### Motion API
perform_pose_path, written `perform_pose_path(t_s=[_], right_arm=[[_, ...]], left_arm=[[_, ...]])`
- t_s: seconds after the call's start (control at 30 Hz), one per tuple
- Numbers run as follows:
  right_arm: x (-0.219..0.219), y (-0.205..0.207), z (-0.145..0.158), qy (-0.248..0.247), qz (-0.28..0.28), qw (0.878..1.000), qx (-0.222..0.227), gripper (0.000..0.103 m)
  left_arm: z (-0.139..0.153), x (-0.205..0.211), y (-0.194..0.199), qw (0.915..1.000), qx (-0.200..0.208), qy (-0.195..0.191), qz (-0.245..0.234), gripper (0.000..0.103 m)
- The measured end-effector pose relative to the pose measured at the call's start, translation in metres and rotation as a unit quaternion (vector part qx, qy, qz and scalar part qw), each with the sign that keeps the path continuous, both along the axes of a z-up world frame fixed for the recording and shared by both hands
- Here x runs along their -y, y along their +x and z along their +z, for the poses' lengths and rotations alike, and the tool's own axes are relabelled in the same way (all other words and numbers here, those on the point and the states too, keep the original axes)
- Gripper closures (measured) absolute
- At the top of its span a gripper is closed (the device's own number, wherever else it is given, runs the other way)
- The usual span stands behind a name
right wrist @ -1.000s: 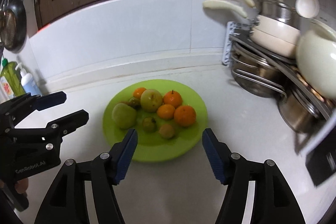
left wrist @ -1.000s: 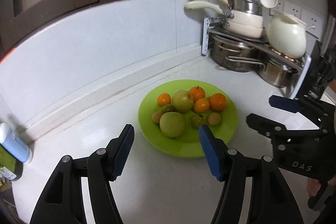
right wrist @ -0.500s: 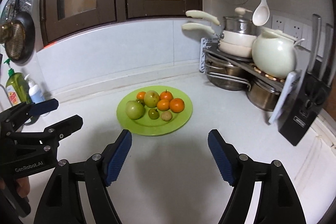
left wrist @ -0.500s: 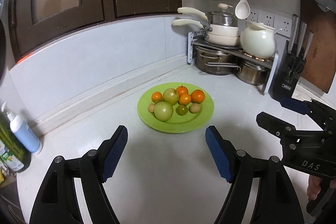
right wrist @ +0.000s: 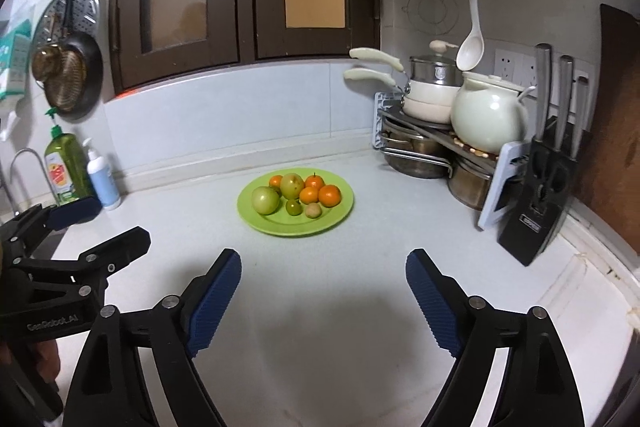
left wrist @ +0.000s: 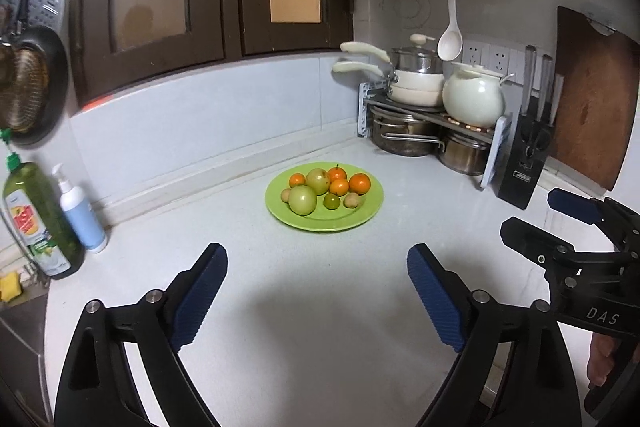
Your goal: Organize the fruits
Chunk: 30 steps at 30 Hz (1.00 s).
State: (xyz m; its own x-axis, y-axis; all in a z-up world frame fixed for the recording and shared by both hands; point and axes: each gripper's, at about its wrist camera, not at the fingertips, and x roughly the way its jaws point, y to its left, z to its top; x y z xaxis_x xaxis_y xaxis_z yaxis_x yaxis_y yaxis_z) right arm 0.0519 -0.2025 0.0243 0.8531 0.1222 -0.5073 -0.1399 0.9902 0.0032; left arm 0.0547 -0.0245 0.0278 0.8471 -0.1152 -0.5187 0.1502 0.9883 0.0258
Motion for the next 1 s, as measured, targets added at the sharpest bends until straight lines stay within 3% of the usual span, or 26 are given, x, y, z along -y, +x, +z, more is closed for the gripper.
perform_pose_path(t_s=[0.27, 0.5, 1.0], right_arm=[[0.015, -0.050, 0.005, 0.004, 0.009, 1.000, 0.009, 0.014], [0.023, -0.084, 0.006, 0.002, 0.012, 1.000, 0.012, 0.014], [0.028, -0.115, 0.007, 0.005, 0.025, 1.000, 0.018, 0.014]], left_arm=[[0.007, 0.014, -0.058, 0.9998, 0.016, 0.003, 0.016, 0.000], [0.006, 0.024, -0.092, 0.9995, 0.020, 0.006, 0.022, 0.000], [0.012, 0.030, -0.121, 0.9992, 0.029, 0.004, 0.028, 0.000]])
